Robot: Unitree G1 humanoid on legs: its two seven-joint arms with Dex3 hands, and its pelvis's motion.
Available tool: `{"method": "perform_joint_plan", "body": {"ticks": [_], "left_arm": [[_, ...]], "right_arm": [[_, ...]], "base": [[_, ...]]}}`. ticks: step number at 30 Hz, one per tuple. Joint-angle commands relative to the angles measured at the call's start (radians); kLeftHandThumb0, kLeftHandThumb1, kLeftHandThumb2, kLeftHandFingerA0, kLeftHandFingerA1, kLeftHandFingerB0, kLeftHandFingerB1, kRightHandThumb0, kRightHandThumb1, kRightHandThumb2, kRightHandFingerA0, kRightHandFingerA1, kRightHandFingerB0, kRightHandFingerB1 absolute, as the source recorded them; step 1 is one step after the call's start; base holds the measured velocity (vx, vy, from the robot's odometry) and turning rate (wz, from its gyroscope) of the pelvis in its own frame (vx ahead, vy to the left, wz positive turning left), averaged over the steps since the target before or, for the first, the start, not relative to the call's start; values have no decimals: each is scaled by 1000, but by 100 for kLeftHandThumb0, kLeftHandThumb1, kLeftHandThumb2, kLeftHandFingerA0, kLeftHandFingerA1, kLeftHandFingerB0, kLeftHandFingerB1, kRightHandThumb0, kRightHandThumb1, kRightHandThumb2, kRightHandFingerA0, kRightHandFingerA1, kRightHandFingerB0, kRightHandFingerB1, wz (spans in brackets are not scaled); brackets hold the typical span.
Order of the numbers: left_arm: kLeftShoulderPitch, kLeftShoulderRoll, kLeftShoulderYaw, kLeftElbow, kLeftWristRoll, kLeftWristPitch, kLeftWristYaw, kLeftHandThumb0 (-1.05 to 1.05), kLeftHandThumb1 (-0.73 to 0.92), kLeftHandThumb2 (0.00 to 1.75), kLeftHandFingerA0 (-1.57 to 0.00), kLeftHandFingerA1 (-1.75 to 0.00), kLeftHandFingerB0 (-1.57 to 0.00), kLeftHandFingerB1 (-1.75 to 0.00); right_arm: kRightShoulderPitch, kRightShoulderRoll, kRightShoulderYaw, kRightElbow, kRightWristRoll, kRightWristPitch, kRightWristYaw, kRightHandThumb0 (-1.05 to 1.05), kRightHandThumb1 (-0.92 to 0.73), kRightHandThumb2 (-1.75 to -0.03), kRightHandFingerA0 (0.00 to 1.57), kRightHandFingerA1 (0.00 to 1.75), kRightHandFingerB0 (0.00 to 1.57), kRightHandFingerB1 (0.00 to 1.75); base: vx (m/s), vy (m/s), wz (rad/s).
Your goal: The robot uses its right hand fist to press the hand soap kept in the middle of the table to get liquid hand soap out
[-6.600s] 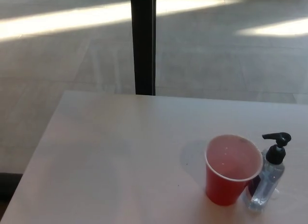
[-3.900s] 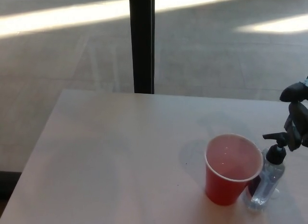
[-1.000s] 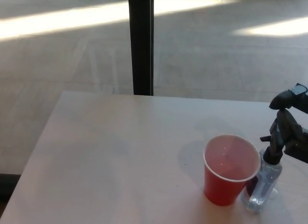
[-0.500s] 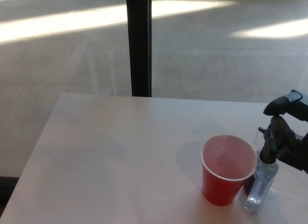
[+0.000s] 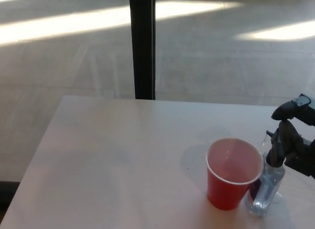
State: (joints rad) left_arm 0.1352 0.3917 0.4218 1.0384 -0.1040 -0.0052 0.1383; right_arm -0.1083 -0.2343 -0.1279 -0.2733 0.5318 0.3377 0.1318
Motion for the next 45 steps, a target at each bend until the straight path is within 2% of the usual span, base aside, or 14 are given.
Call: {"method": "perform_joint_plan", "body": {"ticks": [1,13,14,17,29,31,32,33,35,36,41,43,44,45], "left_arm": [[2,19,2,-4,-5,-11,11,-36,42,95,-81,-99,-63,-86],[18,25,0,-23,-3,2,4,-37,42,95,-81,-99,-61,-84],[19,26,-1,-17,-1,-1,4,-37,41,95,-83,-100,-64,-86],[17,28,-4,-3,1,-4,2,-36,43,93,-81,-98,-63,-85],[17,29,1,24,-5,8,16,-37,43,92,-83,-101,-64,-87],[19,29,2,26,-7,-1,10,-35,43,93,-84,-102,-62,-86],[21,29,3,22,-8,-1,9,-35,44,95,-83,-103,-61,-86],[28,28,3,4,-9,4,7,-35,43,95,-82,-101,-62,-86],[34,26,3,-12,-11,8,6,-35,43,95,-82,-101,-62,-86],[32,28,2,-9,-9,11,5,-35,44,93,-79,-99,-61,-85],[27,29,8,5,-15,5,2,-36,42,96,-81,-101,-59,-85],[27,30,4,20,-9,-12,-1,-37,42,96,-82,-100,-61,-86],[24,32,2,29,-7,-16,-2,-37,43,95,-81,-100,-61,-85],[25,34,3,31,-7,-16,-2,-37,43,95,-81,-100,-61,-85]], "right_arm": [[83,-5,31,89,-32,117,0,-17,-69,-110,97,175,63,154],[-10,-44,-16,46,4,160,-23,-18,-66,-112,98,175,73,142],[-70,-80,-50,14,35,173,-11,-20,-69,-103,94,175,71,135],[-131,-92,-87,-15,60,213,-51,-20,-65,-105,97,175,76,128],[-335,-227,-371,-65,252,347,-103,-16,-68,-108,93,175,72,127],[-340,-256,-437,-22,278,355,-91,-16,-76,-102,91,175,70,121],[-340,-274,-466,8,277,348,-78,-11,-92,-89,83,175,57,125],[-344,-313,-527,65,271,338,-69,-13,-79,-93,111,174,72,117],[-354,-333,-565,90,270,344,-87,-13,-79,-93,111,174,72,117],[-346,-359,-604,119,258,326,-77,-16,-65,-108,92,175,77,119],[-295,-421,-742,229,234,313,-85,-20,-59,-104,95,175,81,115],[-218,-457,-803,328,182,265,-54,-19,-58,-111,101,175,77,130],[-190,-458,-815,353,155,228,-51,-31,-56,-116,124,139,88,113],[-185,-459,-815,360,154,221,-49,-31,-56,-116,124,139,88,113]], "base": [[0,0,0],[0,0,0],[0,0,0],[0,0,0],[0,0,0],[0,0,0],[0,0,0],[0,0,0],[0,0,0],[0,0,0],[0,0,0],[0,0,0],[0,0,0],[0,0,0]]}}
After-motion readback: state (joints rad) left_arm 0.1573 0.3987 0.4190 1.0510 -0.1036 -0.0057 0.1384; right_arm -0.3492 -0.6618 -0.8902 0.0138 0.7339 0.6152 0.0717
